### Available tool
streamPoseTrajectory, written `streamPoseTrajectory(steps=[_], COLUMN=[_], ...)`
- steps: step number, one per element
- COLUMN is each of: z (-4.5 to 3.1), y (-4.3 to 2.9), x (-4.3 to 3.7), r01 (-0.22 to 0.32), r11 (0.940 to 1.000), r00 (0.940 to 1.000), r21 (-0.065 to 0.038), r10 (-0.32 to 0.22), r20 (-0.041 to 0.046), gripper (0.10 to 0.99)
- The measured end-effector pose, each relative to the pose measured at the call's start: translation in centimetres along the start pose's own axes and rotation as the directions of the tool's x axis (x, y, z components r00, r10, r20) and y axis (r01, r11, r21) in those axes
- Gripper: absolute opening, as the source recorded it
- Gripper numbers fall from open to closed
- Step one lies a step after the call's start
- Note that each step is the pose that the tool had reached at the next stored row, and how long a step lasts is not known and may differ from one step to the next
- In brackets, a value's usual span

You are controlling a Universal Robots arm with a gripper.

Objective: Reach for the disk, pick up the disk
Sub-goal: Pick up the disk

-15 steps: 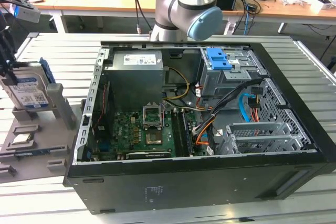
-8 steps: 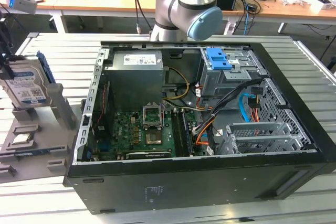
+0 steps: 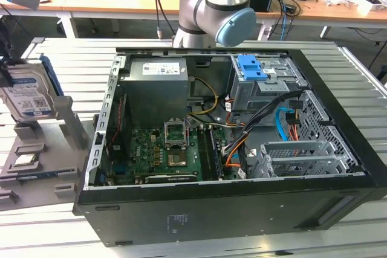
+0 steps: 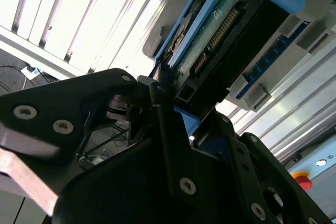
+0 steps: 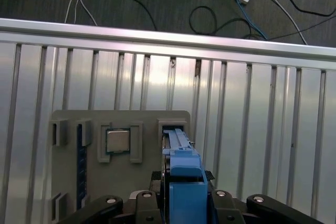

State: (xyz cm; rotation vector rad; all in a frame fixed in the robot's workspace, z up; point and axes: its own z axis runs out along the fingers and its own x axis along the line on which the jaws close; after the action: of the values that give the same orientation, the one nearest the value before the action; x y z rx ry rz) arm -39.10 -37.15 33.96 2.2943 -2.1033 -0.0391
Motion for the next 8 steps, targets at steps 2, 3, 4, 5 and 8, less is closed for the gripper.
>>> streamPoseTrajectory(steps=[2, 3, 4, 5, 8], z=[-0.3, -0.58, -0.69, -0.78, -1.48], y=[0.01, 0.02, 0.03, 0.03, 0.05], x=[0.0, 0.0, 0.0, 0.0, 0.0], r01=[0.0, 0.0, 0.0, 0.0, 0.0], r11=[1.0, 1.0, 1.0, 1.0, 1.0], r00=[1.0, 1.0, 1.0, 1.0, 1.0], r21=[0.0, 0.0, 0.0, 0.0, 0.0], r10=[0.0, 0.0, 0.0, 0.0, 0.0], r20=[0.0, 0.0, 0.0, 0.0, 0.0], gripper=[0.369, 0.369, 0.369, 0.369, 0.369])
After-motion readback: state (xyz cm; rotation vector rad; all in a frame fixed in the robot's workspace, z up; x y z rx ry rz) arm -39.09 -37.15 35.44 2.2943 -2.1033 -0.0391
